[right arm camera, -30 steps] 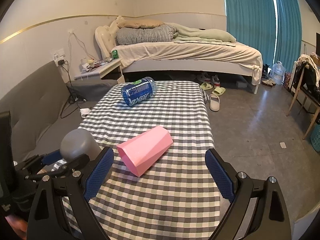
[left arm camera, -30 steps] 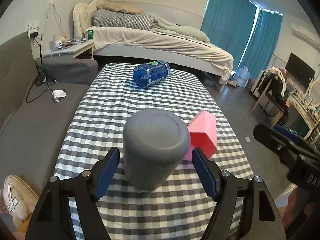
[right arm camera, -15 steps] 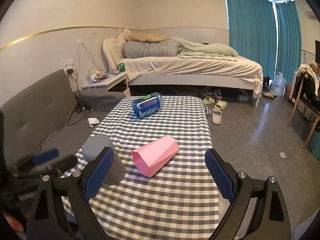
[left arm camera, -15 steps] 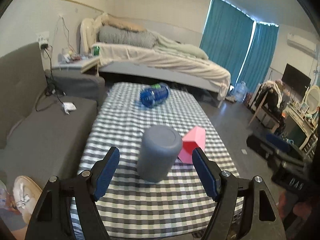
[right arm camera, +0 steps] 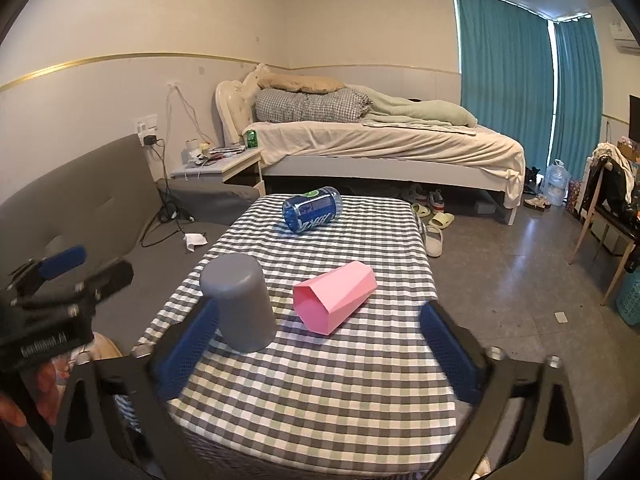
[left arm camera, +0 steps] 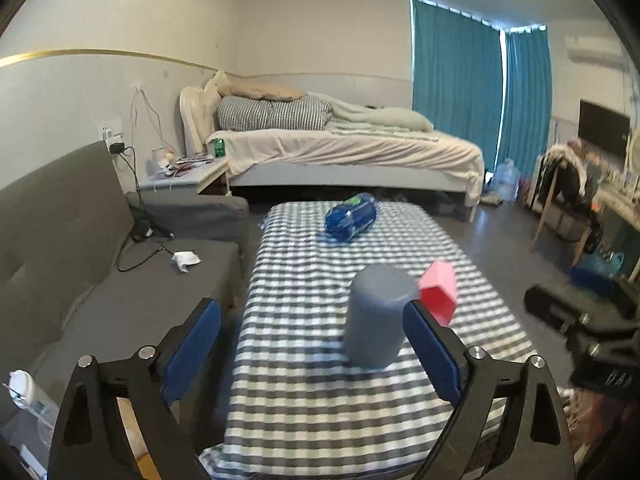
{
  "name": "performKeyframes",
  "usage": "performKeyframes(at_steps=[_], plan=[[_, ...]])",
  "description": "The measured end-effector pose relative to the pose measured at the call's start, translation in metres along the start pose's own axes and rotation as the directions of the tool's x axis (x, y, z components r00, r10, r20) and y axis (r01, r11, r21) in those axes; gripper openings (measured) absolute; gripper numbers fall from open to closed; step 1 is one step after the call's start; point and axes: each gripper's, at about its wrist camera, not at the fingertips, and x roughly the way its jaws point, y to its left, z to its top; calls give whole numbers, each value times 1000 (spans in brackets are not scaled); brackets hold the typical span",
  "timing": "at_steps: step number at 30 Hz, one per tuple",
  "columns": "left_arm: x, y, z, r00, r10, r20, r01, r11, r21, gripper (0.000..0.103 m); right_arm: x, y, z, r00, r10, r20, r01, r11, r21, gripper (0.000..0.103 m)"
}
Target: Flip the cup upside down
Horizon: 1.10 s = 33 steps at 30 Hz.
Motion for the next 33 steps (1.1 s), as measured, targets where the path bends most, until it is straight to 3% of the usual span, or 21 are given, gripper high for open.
performKeyframes(at_steps=[12, 33], plan=[[-1, 17, -2, 998, 58, 17, -57, 995, -78, 101, 10, -5, -1, 1000, -8, -17, 9, 999, 48, 103], [-3, 21, -3, 999, 43, 25, -40, 993, -111, 101, 11, -6, -2, 999, -15, -32, 17, 999, 46, 103]])
